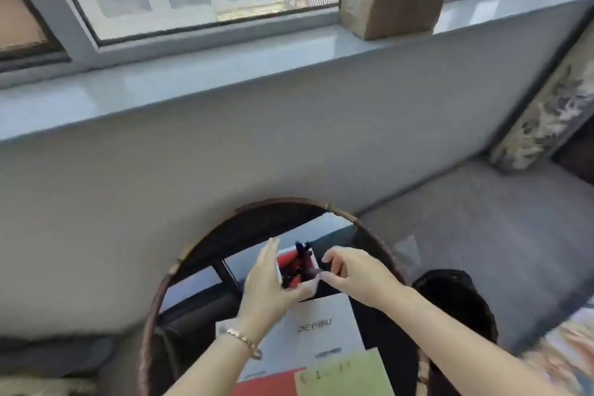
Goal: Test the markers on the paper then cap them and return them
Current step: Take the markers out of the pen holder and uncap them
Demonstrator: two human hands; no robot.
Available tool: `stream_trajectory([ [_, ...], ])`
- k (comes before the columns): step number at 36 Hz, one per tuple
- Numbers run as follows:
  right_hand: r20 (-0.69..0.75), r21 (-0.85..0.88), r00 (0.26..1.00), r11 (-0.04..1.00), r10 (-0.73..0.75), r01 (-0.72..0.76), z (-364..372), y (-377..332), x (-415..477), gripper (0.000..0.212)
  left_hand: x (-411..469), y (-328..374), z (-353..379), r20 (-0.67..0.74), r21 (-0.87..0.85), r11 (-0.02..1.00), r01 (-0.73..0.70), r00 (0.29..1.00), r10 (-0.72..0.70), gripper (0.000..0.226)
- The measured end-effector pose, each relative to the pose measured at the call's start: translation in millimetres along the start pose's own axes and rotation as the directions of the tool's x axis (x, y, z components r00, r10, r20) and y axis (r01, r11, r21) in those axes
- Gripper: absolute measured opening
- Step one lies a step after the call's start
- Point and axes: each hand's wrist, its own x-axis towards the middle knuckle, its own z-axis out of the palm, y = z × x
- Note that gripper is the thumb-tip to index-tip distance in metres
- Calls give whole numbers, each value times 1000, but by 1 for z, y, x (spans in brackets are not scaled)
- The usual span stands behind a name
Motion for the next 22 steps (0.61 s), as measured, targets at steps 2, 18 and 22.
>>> stream_trajectory([
  [2, 3, -68, 1000, 997, -26, 26, 17, 9, 9, 30, 7, -15, 13, -28, 5, 999, -48, 998, 48, 85],
  [18, -490, -14, 797, 917, -354, 399, 65, 50, 27, 9, 34, -95, 61, -158, 28, 984, -177, 971, 179, 82],
  [22, -722, 147, 641, 848, -260, 510, 61, 46, -2, 6, 23, -92, 66, -268, 97, 971, -218, 934, 237, 90],
])
